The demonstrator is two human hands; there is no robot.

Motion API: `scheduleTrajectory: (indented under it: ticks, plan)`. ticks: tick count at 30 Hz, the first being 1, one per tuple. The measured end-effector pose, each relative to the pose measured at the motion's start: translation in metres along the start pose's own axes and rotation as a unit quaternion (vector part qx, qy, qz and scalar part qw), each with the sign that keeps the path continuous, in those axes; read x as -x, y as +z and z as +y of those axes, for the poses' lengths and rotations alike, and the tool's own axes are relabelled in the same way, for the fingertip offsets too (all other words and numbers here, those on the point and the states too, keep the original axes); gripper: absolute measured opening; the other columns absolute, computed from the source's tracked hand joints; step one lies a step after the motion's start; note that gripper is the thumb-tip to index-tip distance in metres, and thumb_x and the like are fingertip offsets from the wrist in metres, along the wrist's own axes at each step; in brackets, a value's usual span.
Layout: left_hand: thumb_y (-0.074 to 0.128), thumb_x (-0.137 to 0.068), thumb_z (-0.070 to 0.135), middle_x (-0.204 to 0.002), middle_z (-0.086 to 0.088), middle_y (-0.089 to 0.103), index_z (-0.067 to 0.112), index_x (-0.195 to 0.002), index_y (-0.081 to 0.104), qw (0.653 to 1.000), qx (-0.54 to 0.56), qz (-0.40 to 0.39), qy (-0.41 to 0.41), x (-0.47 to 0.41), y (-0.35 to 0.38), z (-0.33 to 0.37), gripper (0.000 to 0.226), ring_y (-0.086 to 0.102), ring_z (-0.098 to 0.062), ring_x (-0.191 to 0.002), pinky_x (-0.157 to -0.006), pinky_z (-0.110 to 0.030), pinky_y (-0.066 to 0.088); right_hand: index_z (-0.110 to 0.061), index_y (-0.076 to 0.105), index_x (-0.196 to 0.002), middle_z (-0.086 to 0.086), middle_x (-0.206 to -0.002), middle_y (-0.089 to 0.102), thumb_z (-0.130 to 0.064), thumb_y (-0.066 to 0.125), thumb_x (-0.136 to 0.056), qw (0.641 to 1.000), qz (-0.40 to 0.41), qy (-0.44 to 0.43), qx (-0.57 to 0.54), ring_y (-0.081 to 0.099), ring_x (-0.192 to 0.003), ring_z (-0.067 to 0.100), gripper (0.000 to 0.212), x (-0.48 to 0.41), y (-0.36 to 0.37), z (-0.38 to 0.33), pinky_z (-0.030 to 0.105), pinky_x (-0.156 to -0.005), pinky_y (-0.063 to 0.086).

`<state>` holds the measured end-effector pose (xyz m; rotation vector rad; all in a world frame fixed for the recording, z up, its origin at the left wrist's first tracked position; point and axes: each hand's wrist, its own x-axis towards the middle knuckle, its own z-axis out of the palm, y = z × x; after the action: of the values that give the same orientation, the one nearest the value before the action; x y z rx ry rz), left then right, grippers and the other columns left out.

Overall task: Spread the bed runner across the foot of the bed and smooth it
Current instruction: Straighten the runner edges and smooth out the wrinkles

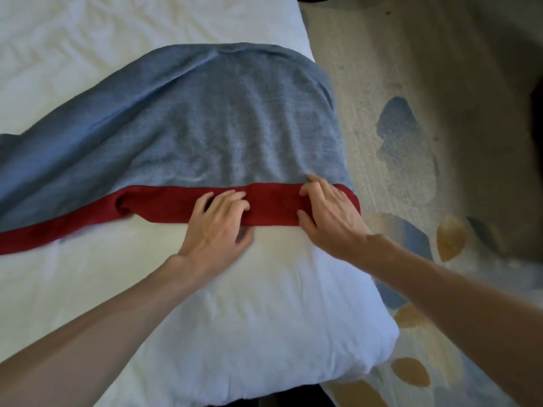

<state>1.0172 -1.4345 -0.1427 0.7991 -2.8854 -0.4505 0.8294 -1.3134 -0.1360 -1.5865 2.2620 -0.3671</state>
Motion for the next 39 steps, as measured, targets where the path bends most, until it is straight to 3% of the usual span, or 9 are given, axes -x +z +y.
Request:
scheduleTrajectory:
  ticks: [3, 8, 13, 21, 25, 28, 33, 36, 39]
  plan:
    - [0.069, -0.08, 0.008, -0.108, -0.012, 0.069, 0.006, -0.095, 0.063, 1.0, -0.011, 0.021, -0.019, 0.0, -0.001, 0.002, 0.016, 0.063, -0.027, -0.105, -0.096, -0.044, 0.037, -0.01, 0.05, -0.117, 0.017, -0.132, 0.047, -0.02, 0.064, -0.079, 0.999, -0.016, -0.046, 0.025, 0.048, -0.12, 0.033, 0.042, 0.014, -0.003, -0.002, 0.038, -0.096, 0.038]
    - [0.061, -0.087, 0.016, -0.065, -0.008, 0.065, 0.012, -0.091, 0.052, 0.996, -0.008, 0.055, -0.077, -0.036, -0.017, 0.001, 0.011, 0.062, -0.033, -0.06, -0.063, -0.032, 0.031, -0.02, 0.042, -0.133, 0.023, -0.147, 0.028, 0.002, 0.055, -0.076, 0.989, -0.051, -0.086, 0.111, 0.032, -0.132, 0.037, 0.062, 0.019, 0.004, -0.015, 0.049, -0.099, 0.039]
    - [0.057, -0.088, 0.02, -0.085, -0.006, 0.065, 0.021, -0.087, 0.045, 0.993, 0.015, 0.032, -0.11, -0.056, -0.016, -0.002, 0.012, 0.059, -0.035, -0.077, -0.063, -0.036, 0.037, -0.02, 0.035, -0.137, 0.021, -0.15, 0.019, -0.003, 0.048, -0.083, 0.984, -0.034, -0.052, 0.169, 0.032, -0.129, 0.035, 0.058, 0.008, 0.001, -0.02, 0.044, -0.087, 0.045]
    - [0.069, -0.078, 0.008, -0.109, -0.014, 0.06, 0.01, -0.105, 0.068, 0.997, -0.073, 0.017, 0.036, -0.039, -0.018, -0.004, 0.028, 0.06, -0.034, -0.092, -0.076, -0.042, 0.039, -0.009, 0.052, -0.09, 0.009, -0.098, 0.05, 0.011, 0.061, -0.069, 0.976, 0.011, -0.027, 0.216, 0.05, -0.077, 0.024, 0.031, -0.004, -0.001, -0.021, 0.031, -0.06, 0.031]
    - [0.077, -0.07, 0.021, -0.113, -0.015, 0.059, 0.011, -0.107, 0.068, 0.995, -0.085, -0.014, 0.052, -0.033, -0.021, -0.002, 0.04, 0.059, -0.034, -0.094, -0.078, -0.043, 0.041, -0.008, 0.052, -0.092, 0.01, -0.107, 0.051, 0.005, 0.05, -0.081, 0.985, 0.032, -0.052, 0.162, 0.051, -0.082, 0.026, 0.017, 0.002, 0.0, -0.019, 0.034, -0.065, 0.037]
    - [0.08, -0.066, 0.027, -0.111, -0.016, 0.06, 0.011, -0.101, 0.07, 0.995, -0.087, -0.01, 0.054, -0.03, -0.022, 0.004, 0.04, 0.06, -0.034, -0.093, -0.078, -0.043, 0.042, -0.007, 0.052, -0.099, 0.014, -0.127, 0.05, -0.002, 0.048, -0.088, 0.992, 0.03, -0.066, 0.103, 0.053, -0.108, 0.032, 0.013, 0.015, 0.001, -0.018, 0.043, -0.084, 0.044]
    - [0.076, -0.064, 0.021, -0.106, -0.015, 0.061, 0.01, -0.086, 0.073, 0.99, -0.095, 0.021, 0.098, -0.019, -0.019, 0.013, 0.024, 0.058, -0.034, -0.094, -0.077, -0.042, 0.039, -0.01, 0.048, -0.103, 0.018, -0.15, 0.033, -0.012, 0.043, -0.097, 0.995, -0.003, -0.079, 0.054, 0.027, -0.141, 0.028, 0.008, 0.035, 0.005, -0.018, 0.045, -0.113, 0.026]
    - [0.07, -0.068, 0.012, -0.085, -0.01, 0.06, 0.01, -0.076, 0.072, 0.984, -0.097, 0.05, 0.139, -0.002, -0.019, 0.015, 0.009, 0.057, -0.029, -0.078, -0.067, -0.039, 0.039, -0.005, 0.055, -0.096, 0.022, -0.136, 0.05, -0.009, 0.057, -0.09, 0.988, 0.041, -0.133, 0.072, 0.047, -0.128, 0.034, 0.007, 0.051, 0.009, -0.017, 0.047, -0.102, 0.041]
    - [0.059, -0.077, 0.01, -0.069, -0.004, 0.058, 0.011, -0.075, 0.07, 0.98, -0.09, 0.052, 0.169, 0.021, -0.015, 0.013, 0.012, 0.055, -0.024, -0.061, -0.056, -0.035, 0.038, -0.005, 0.06, -0.086, 0.016, -0.103, 0.061, 0.001, 0.064, -0.079, 0.974, 0.096, -0.166, 0.123, 0.059, -0.089, 0.032, 0.01, 0.06, 0.013, -0.016, 0.042, -0.073, 0.05]
